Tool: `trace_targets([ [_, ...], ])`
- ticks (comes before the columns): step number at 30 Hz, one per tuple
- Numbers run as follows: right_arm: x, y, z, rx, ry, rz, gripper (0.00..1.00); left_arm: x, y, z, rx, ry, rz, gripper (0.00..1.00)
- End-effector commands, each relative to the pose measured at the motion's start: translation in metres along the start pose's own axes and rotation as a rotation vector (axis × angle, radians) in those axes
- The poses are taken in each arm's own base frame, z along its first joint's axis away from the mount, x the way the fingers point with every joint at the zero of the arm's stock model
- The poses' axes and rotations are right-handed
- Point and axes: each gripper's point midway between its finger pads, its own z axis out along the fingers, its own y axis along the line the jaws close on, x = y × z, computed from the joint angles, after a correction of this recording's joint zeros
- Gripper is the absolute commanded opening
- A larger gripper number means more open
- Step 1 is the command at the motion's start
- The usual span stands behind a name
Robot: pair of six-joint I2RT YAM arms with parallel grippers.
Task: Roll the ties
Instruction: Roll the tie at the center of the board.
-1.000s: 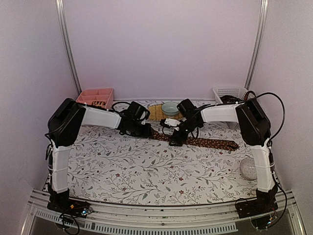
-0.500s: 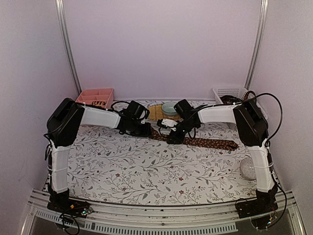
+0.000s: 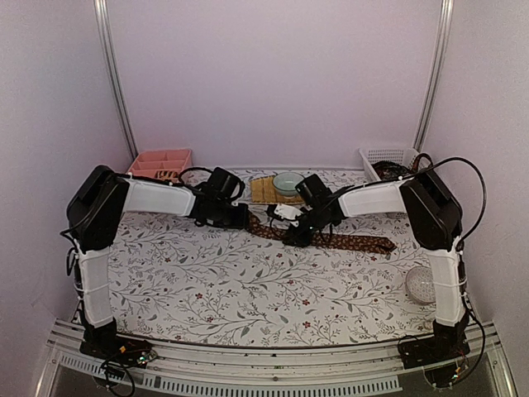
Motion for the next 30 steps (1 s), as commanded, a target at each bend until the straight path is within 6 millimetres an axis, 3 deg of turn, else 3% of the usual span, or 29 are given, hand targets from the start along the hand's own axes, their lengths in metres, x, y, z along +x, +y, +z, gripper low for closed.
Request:
trace_targets([
  [1, 0.045, 0.022, -0.012, -0.020, 0.175, 0.062, 0.50, -0.006, -0.004, -0.013, -0.034, -0.047, -0.003, 0.10],
  [4, 0.041, 0.026, -0.021, -0.037, 0.173, 0.123, 0.59, 0.000, -0.003, -0.008, -0.092, -0.029, 0.037, 0.10],
  [10, 0.030, 0.026, -0.039, -0.083, 0.149, 0.269, 0.62, 0.005, 0.005, -0.005, -0.267, -0.019, 0.164, 0.10],
  [19, 0.038, 0.022, -0.053, -0.244, 0.144, 0.538, 0.76, 0.005, 0.003, -0.004, -0.465, -0.007, 0.320, 0.10],
  [23, 0.037, 0.022, -0.063, -0.324, 0.124, 0.653, 0.79, 0.002, -0.001, -0.004, -0.515, -0.011, 0.366, 0.10],
  [30, 0.038, 0.004, -0.078, -0.330, 0.084, 0.825, 0.80, -0.003, -0.012, -0.006, -0.605, -0.032, 0.455, 0.10],
])
